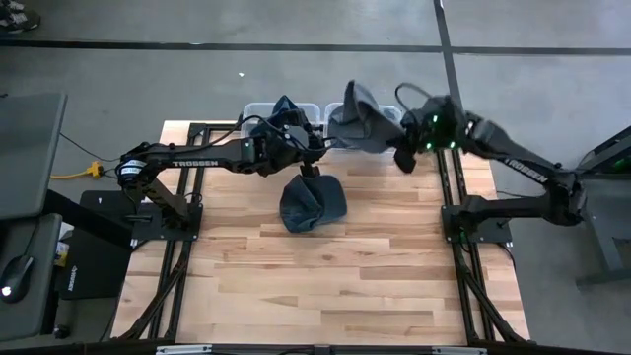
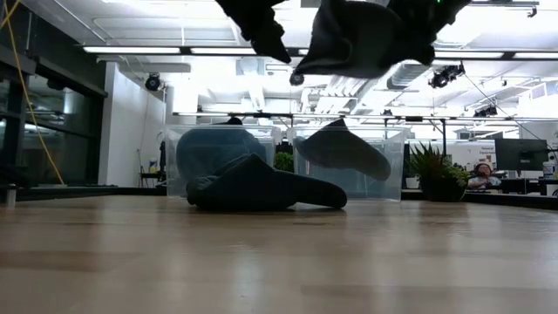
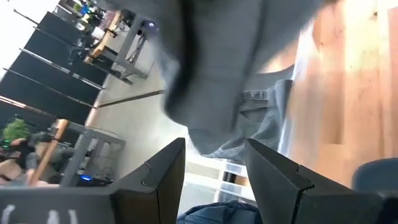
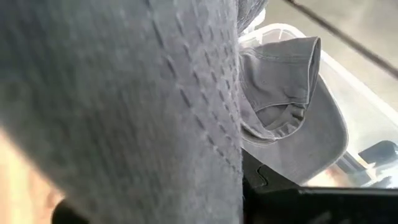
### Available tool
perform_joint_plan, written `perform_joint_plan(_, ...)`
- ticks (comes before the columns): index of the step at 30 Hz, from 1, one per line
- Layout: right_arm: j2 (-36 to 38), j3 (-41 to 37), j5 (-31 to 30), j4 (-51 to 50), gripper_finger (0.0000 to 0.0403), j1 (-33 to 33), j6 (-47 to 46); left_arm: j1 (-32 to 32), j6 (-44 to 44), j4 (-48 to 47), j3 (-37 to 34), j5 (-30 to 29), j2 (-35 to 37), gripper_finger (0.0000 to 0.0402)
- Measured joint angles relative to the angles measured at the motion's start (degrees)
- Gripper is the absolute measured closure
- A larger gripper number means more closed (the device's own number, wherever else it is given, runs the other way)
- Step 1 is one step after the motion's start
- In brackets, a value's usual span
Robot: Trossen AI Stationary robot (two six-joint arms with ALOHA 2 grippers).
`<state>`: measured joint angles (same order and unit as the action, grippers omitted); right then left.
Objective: Pick and place caps into container
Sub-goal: Put the gray cap into the right transparent container
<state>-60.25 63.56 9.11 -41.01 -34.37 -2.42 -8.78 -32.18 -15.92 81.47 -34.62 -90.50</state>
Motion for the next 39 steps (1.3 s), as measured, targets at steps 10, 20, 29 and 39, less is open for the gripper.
perform_joint_plan(10, -12.9, 16.5, 12.6, -16.4, 0.0399, -10.2, 8.8, -8.8, 12.3, -8.4, 0.1, 20.4, 1.9, 0.0239)
perform_joint_plan(20, -22.5, 25.3, 14.7, -22.7, 0.0399, -13.6, 14.0, -12.2, 14.5, -12.9, -0.1, 33.5, 5.5, 0.0239)
perform_joint_plan(29, -23.8, 27.2, 27.9, -25.3, 0.0399, -22.6, 17.9, -15.3, 18.0, -2.9, -9.7, 44.3, 11.0, 0.0239)
perform_joint_plan(39, -30.2, 26.2, 35.9, -26.6, 0.0399, -29.3, 23.5, -16.0, 22.6, 12.2, -21.2, 56.9, 15.7, 0.0239)
